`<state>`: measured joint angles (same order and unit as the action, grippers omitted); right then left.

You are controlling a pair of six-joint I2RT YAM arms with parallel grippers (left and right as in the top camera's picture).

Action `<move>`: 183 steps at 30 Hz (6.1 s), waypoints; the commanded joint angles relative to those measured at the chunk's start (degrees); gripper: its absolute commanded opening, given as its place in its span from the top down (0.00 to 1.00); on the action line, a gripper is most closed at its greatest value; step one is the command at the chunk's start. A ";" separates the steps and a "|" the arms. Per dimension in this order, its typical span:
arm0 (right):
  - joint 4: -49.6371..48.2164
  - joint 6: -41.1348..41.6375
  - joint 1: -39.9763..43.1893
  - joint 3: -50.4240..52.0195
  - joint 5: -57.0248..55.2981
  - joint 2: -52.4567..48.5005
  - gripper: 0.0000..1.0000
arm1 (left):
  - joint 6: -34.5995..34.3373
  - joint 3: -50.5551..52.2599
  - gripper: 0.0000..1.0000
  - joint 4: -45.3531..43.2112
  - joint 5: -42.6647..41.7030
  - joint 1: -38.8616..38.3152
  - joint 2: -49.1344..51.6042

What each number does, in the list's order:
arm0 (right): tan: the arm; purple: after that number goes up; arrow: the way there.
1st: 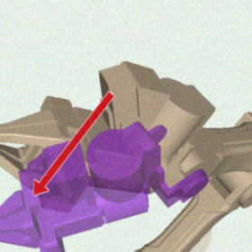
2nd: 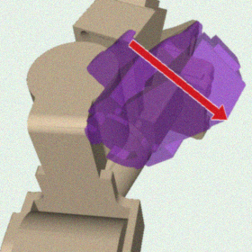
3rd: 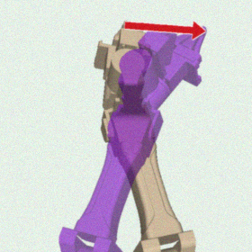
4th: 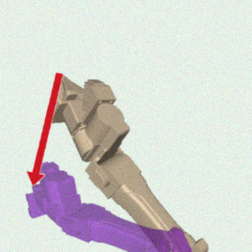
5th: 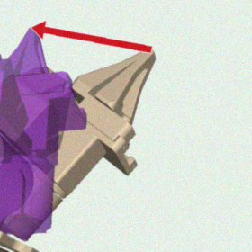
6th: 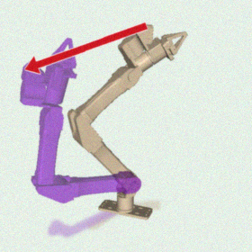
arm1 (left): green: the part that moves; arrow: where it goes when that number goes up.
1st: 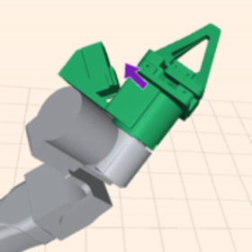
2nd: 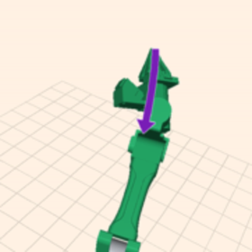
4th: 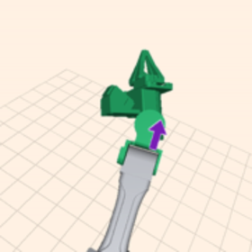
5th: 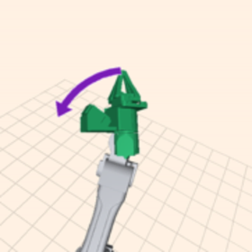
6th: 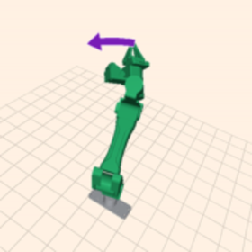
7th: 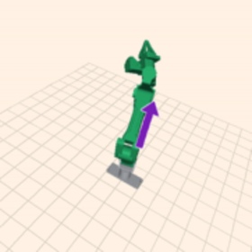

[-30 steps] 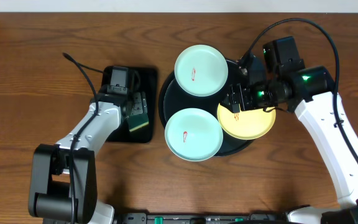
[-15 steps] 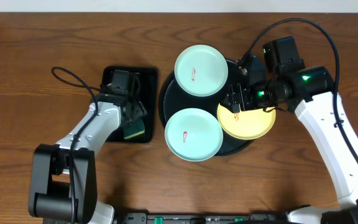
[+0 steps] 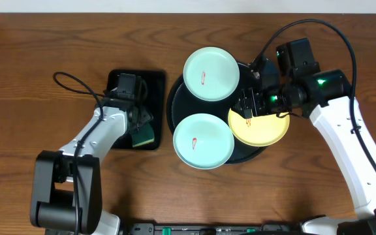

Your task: Clean dirty plates on tray and stack at the side

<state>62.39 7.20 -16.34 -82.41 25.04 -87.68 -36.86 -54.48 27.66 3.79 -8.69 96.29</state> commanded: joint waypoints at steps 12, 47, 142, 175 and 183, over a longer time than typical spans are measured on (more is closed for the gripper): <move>0.26 0.48 -0.63 -0.74 0.74 1.09 0.26 | 12.68 -2.25 0.17 -1.57 -0.35 0.13 -0.46; 0.20 0.46 -0.63 -0.74 0.72 1.09 0.25 | 19.50 -0.26 0.09 5.75 -4.68 0.09 -0.81; -28.57 -0.35 3.76 -6.49 -6.91 -35.80 0.73 | 25.46 -16.11 0.88 8.52 -15.13 0.13 -0.98; -35.54 -5.11 3.89 -6.49 -0.52 -35.36 0.46 | 25.44 -16.11 0.88 3.76 -19.89 0.09 -0.98; -40.54 -5.09 1.18 -6.47 -12.39 -37.53 0.47 | 25.44 -16.11 0.88 3.82 -19.89 0.09 -0.98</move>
<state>22.41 2.87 -13.85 -88.44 17.47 -123.28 -11.94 -69.82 31.51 -15.35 -8.73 95.57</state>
